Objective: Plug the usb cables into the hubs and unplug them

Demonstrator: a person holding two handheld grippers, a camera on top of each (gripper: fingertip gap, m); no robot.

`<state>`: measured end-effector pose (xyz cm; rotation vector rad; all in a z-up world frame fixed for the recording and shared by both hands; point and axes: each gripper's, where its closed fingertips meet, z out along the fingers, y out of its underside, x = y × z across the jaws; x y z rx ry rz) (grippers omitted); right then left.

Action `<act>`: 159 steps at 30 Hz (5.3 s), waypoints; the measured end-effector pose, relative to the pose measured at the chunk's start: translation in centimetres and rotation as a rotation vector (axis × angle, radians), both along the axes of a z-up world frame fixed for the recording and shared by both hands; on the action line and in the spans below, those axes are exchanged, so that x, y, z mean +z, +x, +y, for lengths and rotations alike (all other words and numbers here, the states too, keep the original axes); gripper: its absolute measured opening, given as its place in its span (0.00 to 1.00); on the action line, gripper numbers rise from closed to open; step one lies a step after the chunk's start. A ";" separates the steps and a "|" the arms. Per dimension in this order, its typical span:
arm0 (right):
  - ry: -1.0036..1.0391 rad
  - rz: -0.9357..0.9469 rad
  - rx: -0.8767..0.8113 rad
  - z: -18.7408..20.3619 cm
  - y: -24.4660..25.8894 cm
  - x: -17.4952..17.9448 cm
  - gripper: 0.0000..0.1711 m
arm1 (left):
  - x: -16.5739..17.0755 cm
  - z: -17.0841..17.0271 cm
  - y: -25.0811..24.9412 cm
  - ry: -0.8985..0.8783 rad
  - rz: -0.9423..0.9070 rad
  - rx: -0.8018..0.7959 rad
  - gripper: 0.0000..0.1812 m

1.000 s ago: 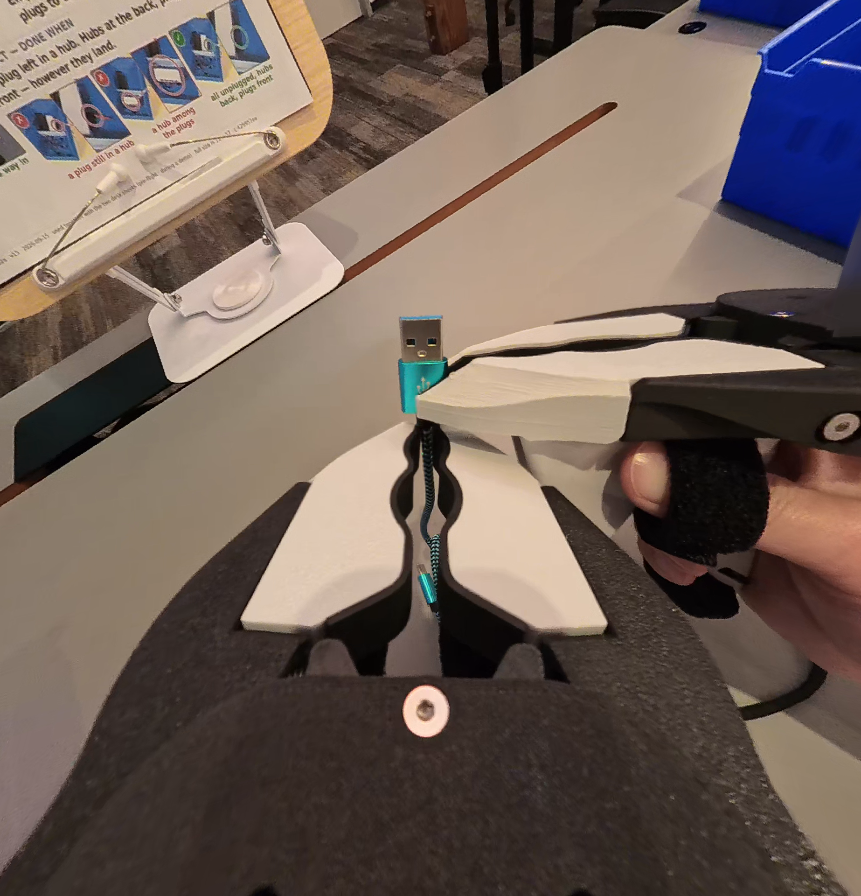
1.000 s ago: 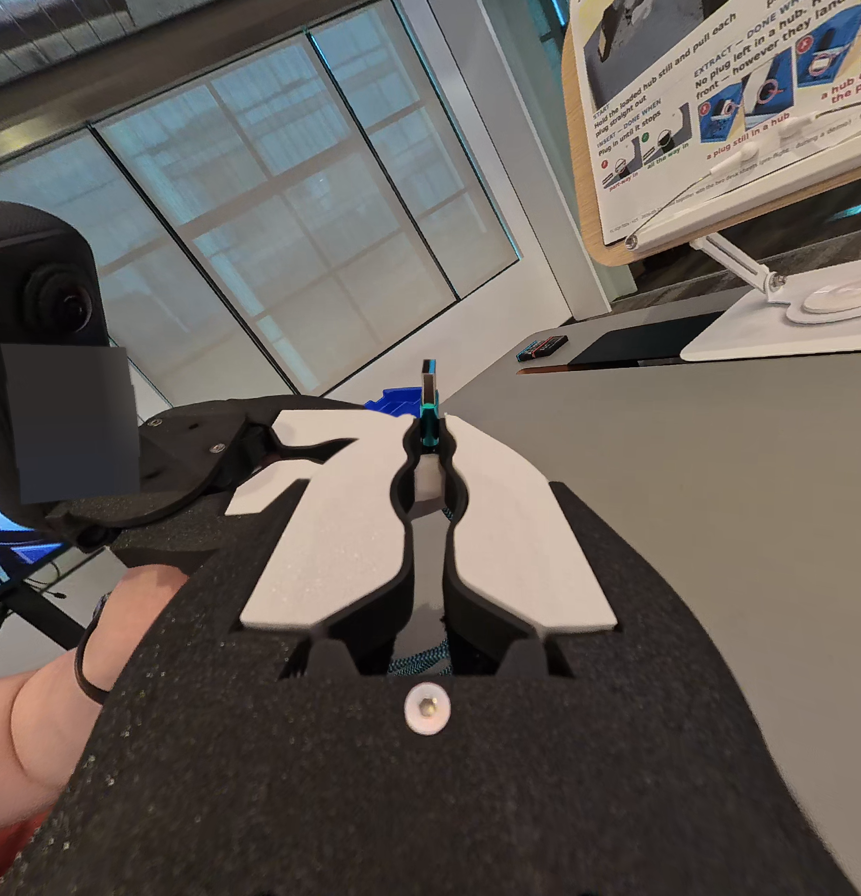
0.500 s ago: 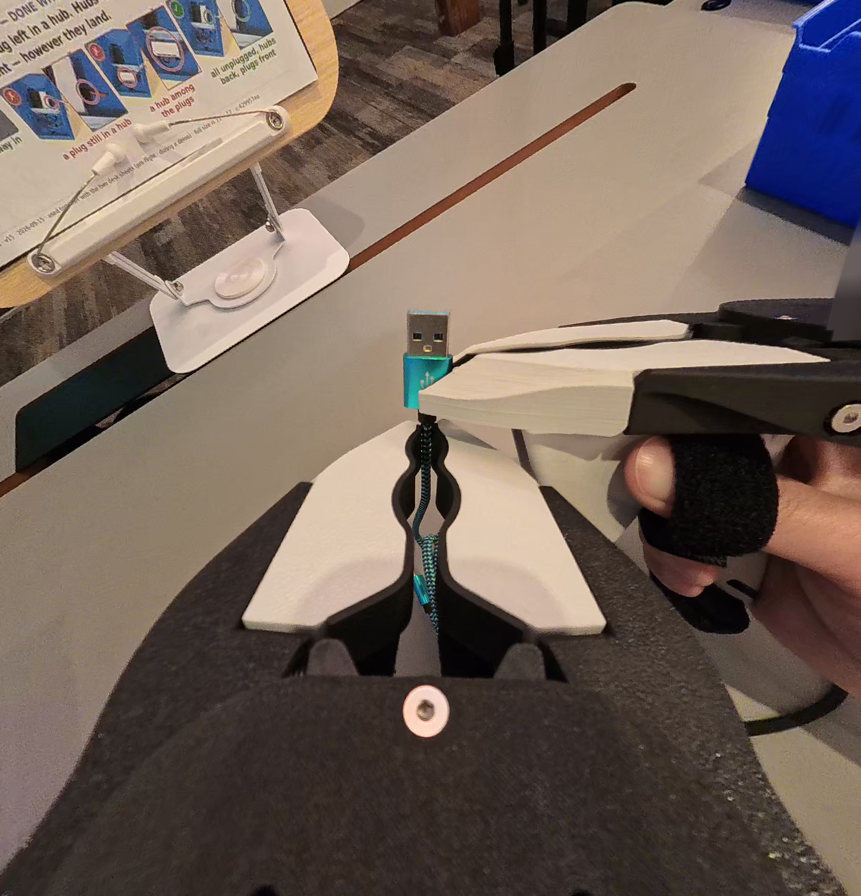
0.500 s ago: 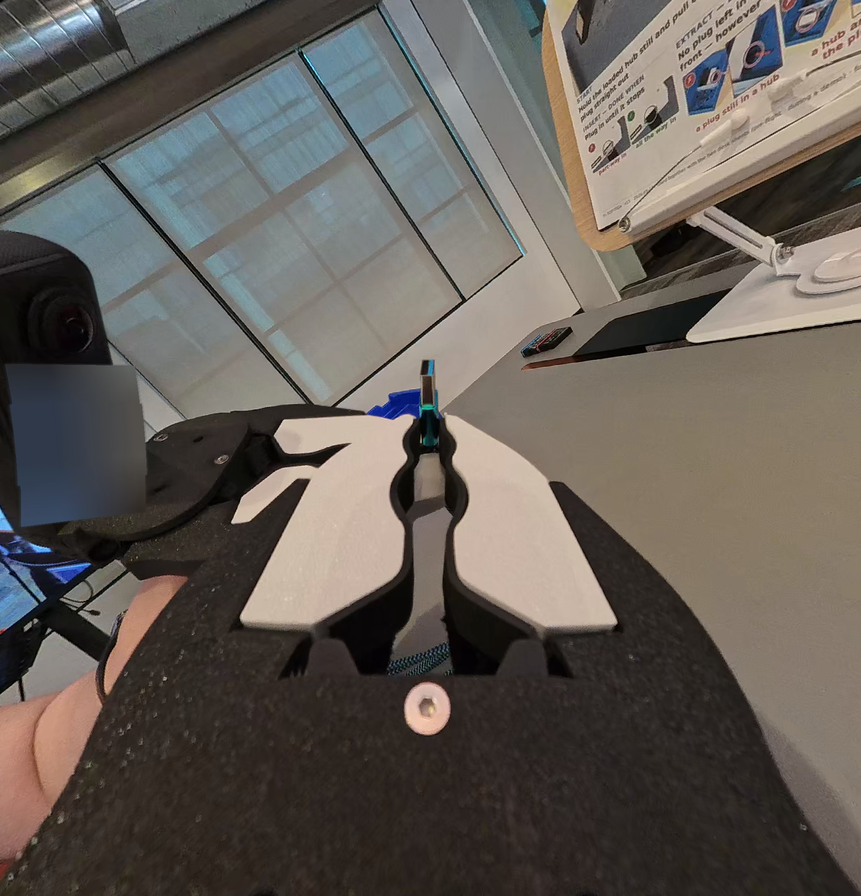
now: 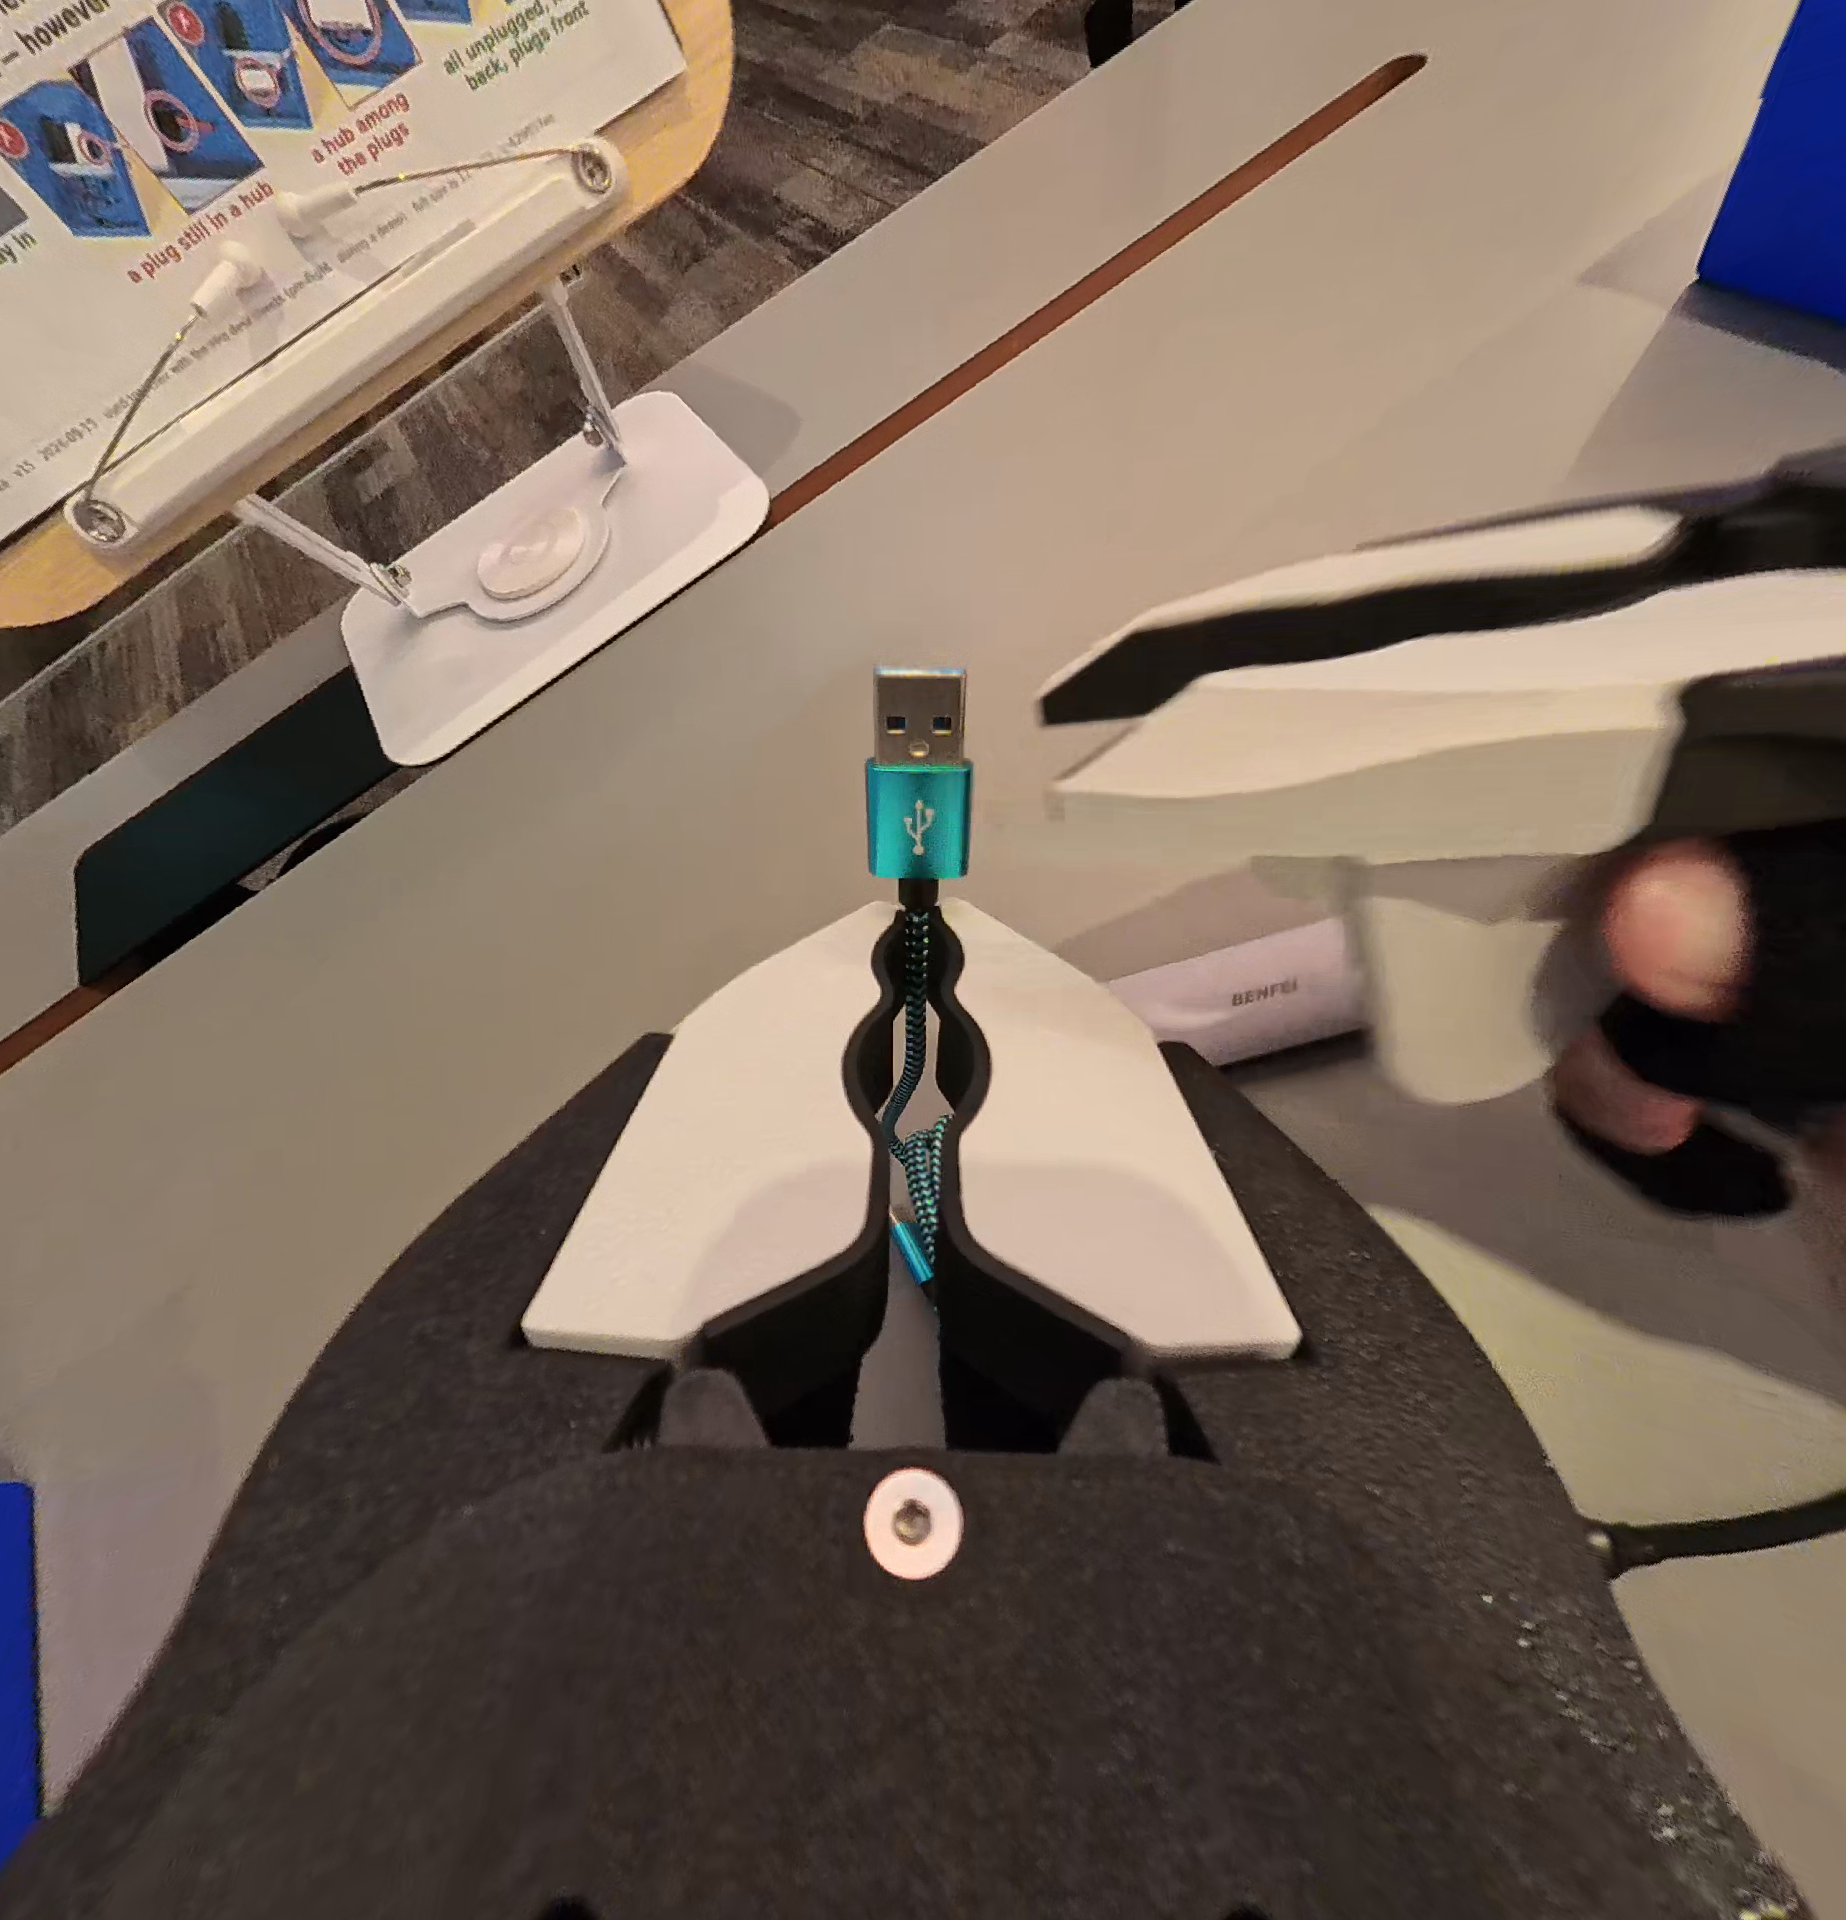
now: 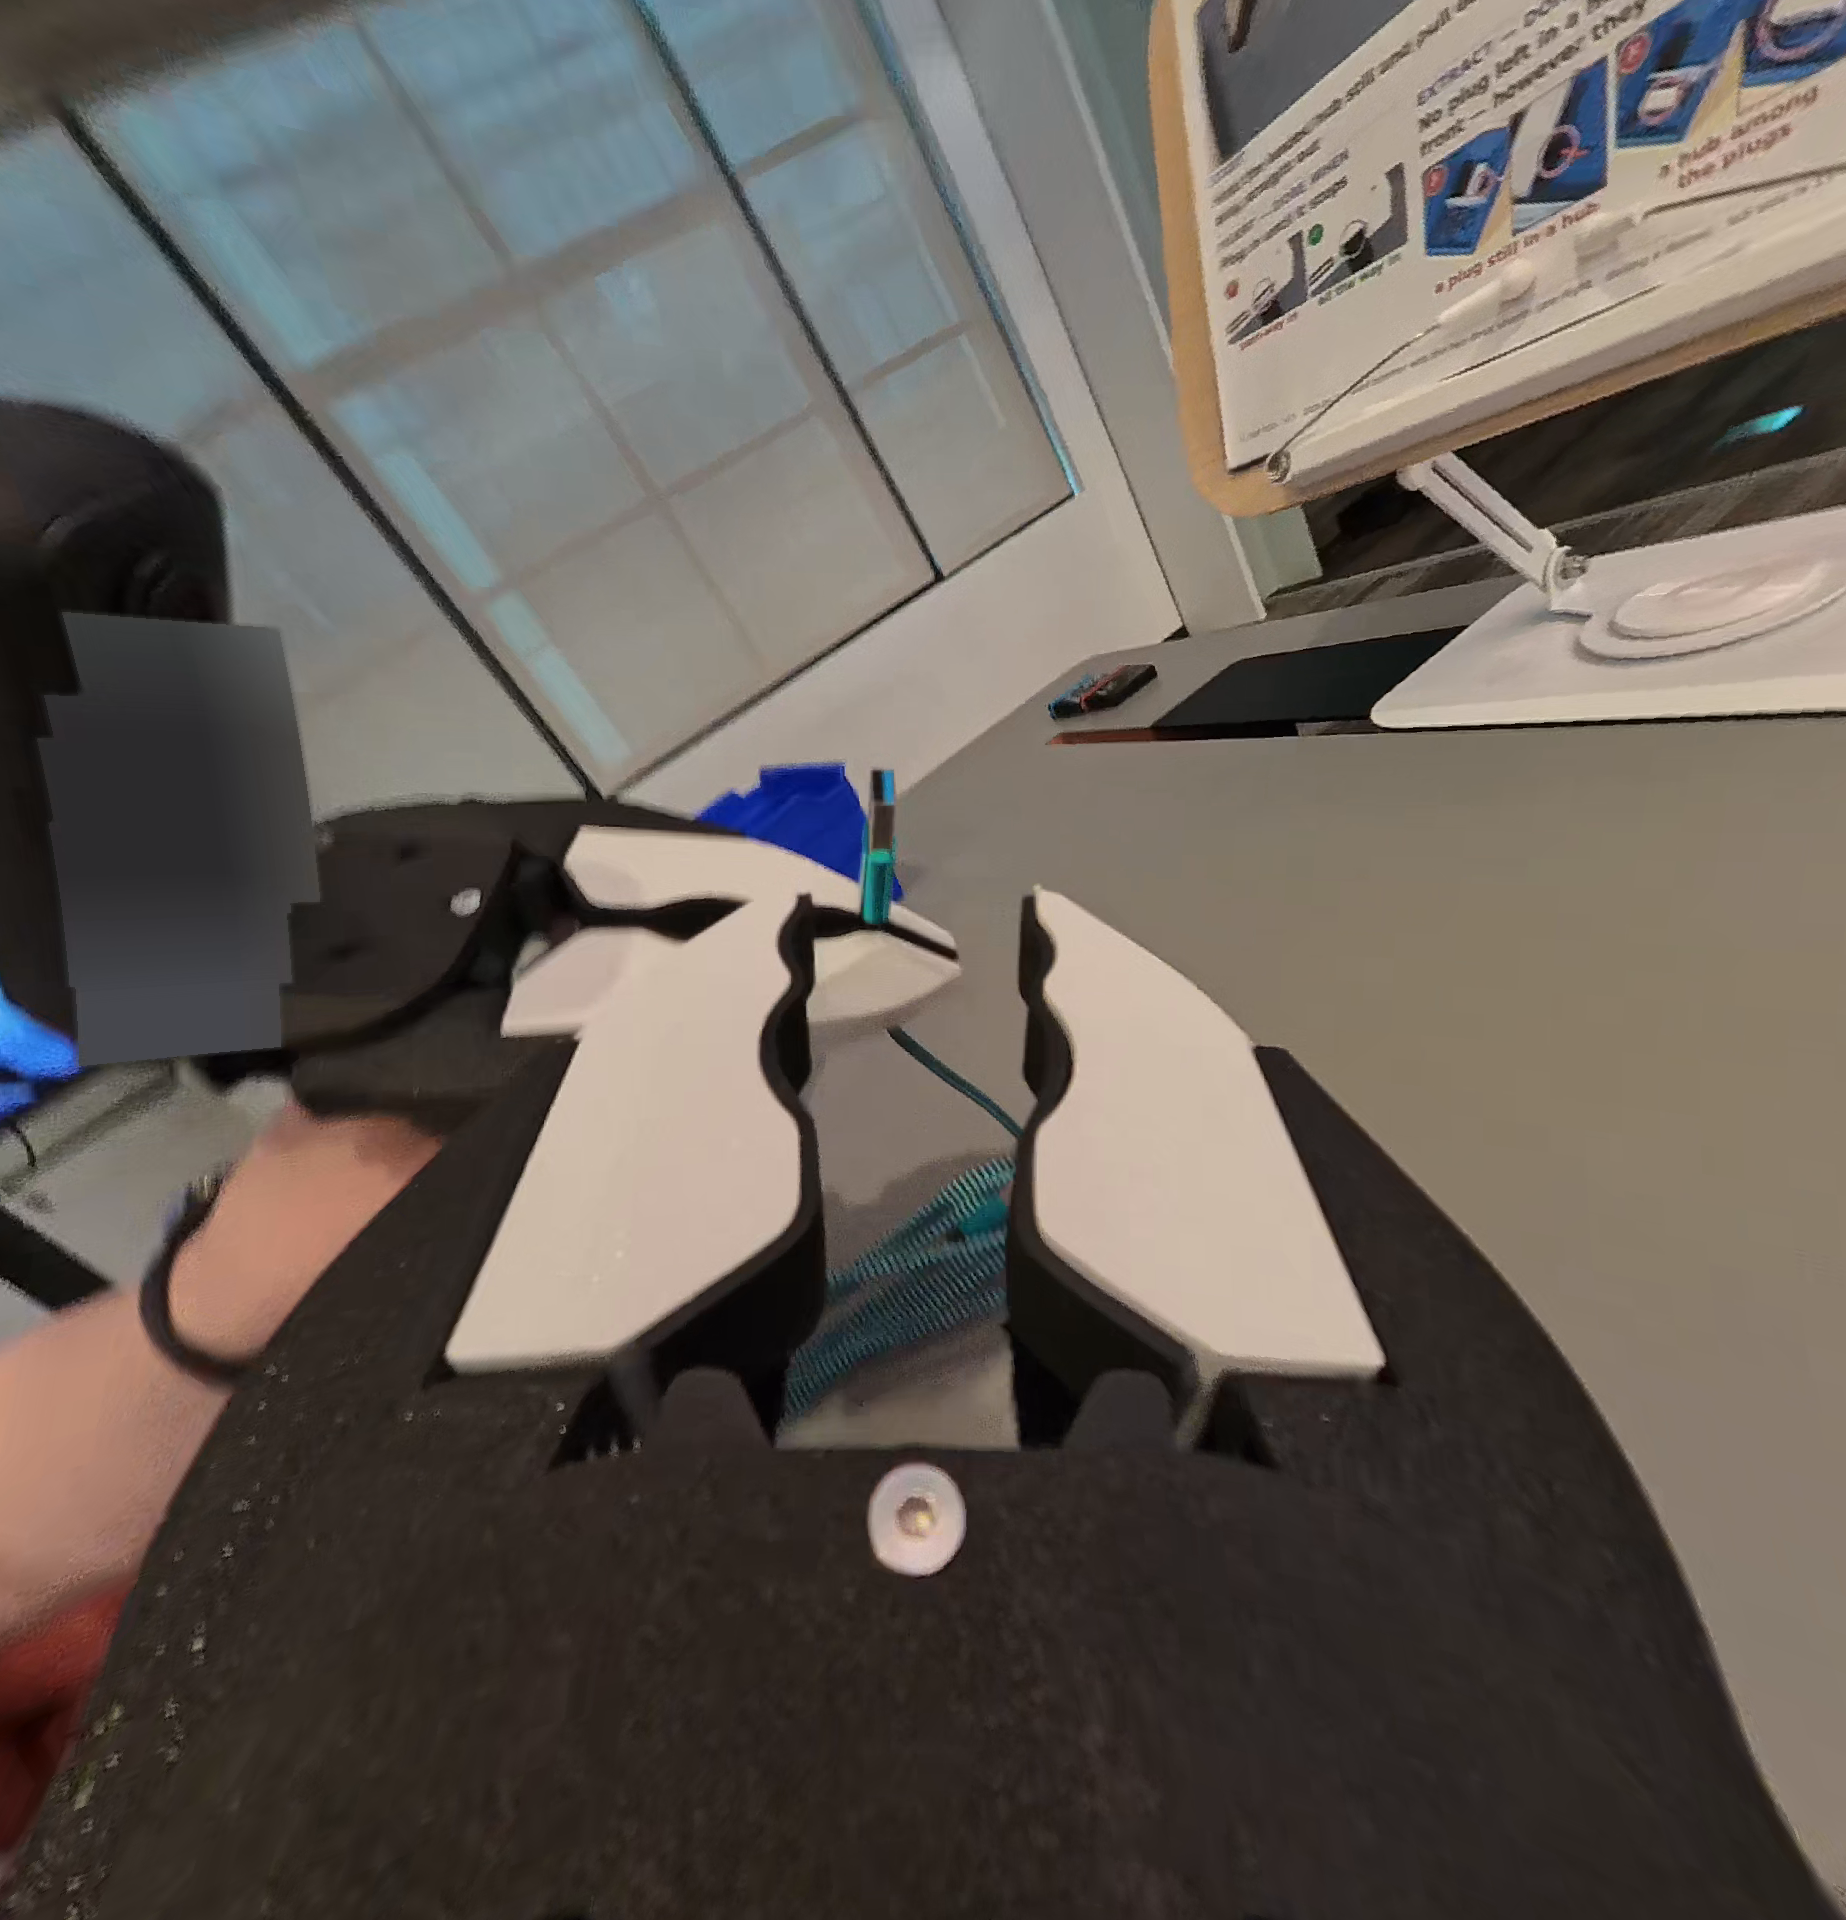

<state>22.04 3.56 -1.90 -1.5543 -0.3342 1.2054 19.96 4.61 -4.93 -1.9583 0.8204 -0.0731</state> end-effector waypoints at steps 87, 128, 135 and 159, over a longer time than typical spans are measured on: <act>0.154 -0.922 -0.125 1.3 6.5 -5.5 0.21 | -6.9 -1.1 3.1 -0.415 0.193 -0.092 0.01; 0.021 -0.800 -0.129 1.3 6.6 -6.4 0.20 | -6.8 -0.9 3.3 -0.371 0.207 -0.082 0.01; 0.083 -0.843 -0.151 1.3 6.6 -6.2 0.20 | -7.0 -0.9 3.4 -0.388 0.204 -0.085 0.01; 0.310 -0.943 -0.225 0.8 6.4 -4.8 0.21 | -6.9 -1.1 3.5 -0.395 0.181 -0.091 0.01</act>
